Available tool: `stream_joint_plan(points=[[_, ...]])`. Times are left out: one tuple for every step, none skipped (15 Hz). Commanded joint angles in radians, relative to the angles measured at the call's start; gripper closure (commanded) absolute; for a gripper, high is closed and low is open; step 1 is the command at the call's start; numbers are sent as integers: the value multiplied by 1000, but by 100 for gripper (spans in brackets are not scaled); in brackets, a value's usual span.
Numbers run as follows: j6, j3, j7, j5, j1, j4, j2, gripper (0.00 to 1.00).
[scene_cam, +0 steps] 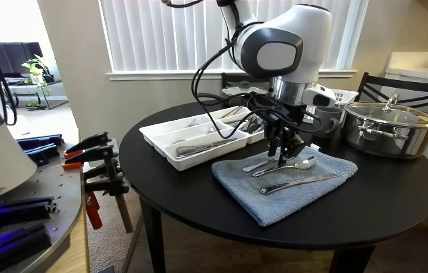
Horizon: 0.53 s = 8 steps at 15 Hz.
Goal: Put the cutlery in the tray
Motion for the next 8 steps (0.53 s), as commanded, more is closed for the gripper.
stream_joint_plan(points=[[-41, -13, 17, -12, 17, 36, 19, 55], [-46, -13, 18, -12, 19, 43, 24, 57], [-50, -13, 18, -13, 20, 50, 29, 66], [-53, -13, 17, -13, 22, 55, 33, 81], [-56, -13, 16, -13, 23, 59, 37, 82], [-59, -12, 15, -13, 24, 62, 38, 88], [-62, -12, 14, -13, 24, 64, 40, 95], [-63, -12, 13, -12, 23, 65, 40, 99]])
